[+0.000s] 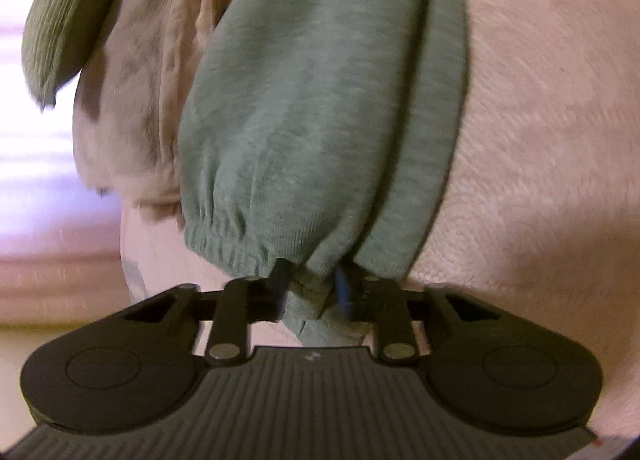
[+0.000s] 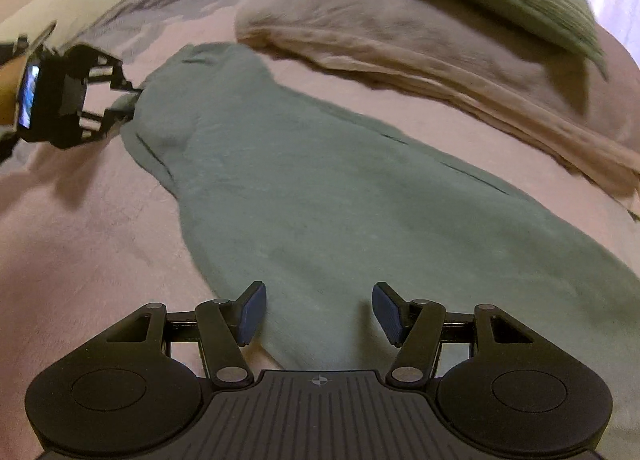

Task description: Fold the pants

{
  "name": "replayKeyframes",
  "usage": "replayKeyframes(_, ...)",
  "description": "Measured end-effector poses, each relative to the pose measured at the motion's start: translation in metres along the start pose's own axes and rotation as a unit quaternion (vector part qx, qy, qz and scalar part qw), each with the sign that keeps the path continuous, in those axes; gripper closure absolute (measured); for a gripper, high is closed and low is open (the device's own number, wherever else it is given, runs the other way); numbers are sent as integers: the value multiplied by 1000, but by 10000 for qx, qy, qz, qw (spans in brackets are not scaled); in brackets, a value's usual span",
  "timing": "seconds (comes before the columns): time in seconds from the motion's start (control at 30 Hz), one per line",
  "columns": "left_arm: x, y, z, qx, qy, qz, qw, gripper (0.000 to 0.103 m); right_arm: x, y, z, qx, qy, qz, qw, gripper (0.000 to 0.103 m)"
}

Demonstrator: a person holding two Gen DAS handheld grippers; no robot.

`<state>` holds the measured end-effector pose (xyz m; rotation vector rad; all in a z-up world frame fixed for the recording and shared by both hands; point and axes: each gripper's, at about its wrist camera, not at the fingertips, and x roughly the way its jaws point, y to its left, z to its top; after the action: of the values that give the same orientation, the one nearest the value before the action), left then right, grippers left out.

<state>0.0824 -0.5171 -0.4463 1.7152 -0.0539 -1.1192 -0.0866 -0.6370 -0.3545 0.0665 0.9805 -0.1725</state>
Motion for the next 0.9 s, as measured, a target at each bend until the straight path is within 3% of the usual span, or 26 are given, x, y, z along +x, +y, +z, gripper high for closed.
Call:
replayKeyframes(0.03,-3,4,-5,-35,-81,0,10000,93,2,5,3,-46,24,13,10000,47)
replayKeyframes(0.17,-22,27,-35,-451,-136,298,9984,94,4,18,16,-231,-7,13,9997,47)
replayKeyframes(0.3,-19,11,-44,-381,-107,-152,9991,93,25,21,21,-20,233,39,9997,47)
replayKeyframes(0.43,-10,10,-42,-605,21,-217,9979,89,40,14,18,186,511,183,9984,47)
replayKeyframes(0.63,-21,31,-67,-1180,688,-559,9890,88,32,-45,-2,963,703,123,9928,47)
replayKeyframes(0.77,-40,72,-46,-1970,707,-558,9763,88,-5,-100,-20,1604,465,-253,9856,47)
replayKeyframes(0.9,-46,111,23,-2515,135,-686,9653,85,-57,-171,-43,1820,128,-894,9791,47)
